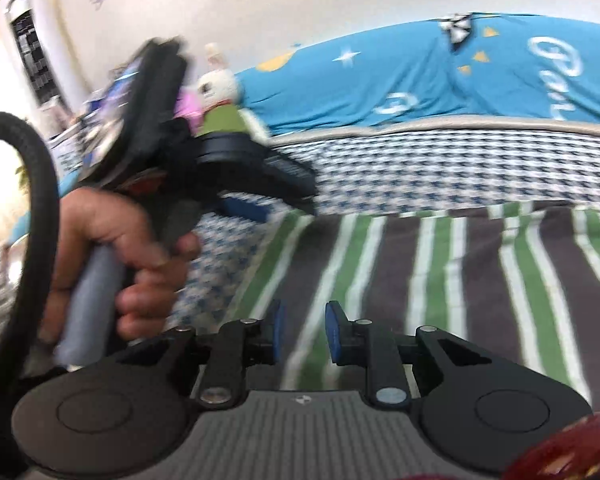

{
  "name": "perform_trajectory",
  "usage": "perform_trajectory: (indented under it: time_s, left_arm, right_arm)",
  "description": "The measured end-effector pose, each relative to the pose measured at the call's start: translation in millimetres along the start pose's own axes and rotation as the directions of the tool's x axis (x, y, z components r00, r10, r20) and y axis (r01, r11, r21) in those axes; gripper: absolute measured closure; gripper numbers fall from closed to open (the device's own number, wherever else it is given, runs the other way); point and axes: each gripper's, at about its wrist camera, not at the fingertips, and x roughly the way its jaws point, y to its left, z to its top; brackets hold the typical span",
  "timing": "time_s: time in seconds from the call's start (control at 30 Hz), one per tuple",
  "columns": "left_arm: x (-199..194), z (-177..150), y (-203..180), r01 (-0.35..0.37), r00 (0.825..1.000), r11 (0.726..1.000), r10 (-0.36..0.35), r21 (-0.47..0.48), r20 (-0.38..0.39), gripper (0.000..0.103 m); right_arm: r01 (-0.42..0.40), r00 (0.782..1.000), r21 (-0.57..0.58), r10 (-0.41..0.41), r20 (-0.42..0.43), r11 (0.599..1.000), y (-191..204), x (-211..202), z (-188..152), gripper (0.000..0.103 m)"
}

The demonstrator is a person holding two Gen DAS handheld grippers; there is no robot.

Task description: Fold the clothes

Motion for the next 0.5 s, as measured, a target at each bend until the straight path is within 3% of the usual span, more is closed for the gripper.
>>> perform_trajectory:
  time_s: [0.17, 0.27, 0.5]
  left_arm:
    - [3, -4, -27, 0.065, 0.998, 0.997, -0.064, 0.048, -0.018, 0.047]
    - [8, -7, -42, 0.085, 0.996, 0.994, -0.083, 0.067, -0.041, 0.046]
    - [21, -12, -61, 0.075, 0.993, 0.993, -0.066, 0.095, -0.093, 0.041]
  right_arm:
    - [0.074, 0.997, 0.064, -0.074, 0.006, 0.995, -34, -7, 6, 0.08]
    - [0.105, 0.994, 0.044, -0.105, 0.001, 0.993, -48, -9, 16, 0.08]
    - [0.136, 0.991, 0.047, -0.136, -0.008, 0.99, -83, 1, 40, 0.08]
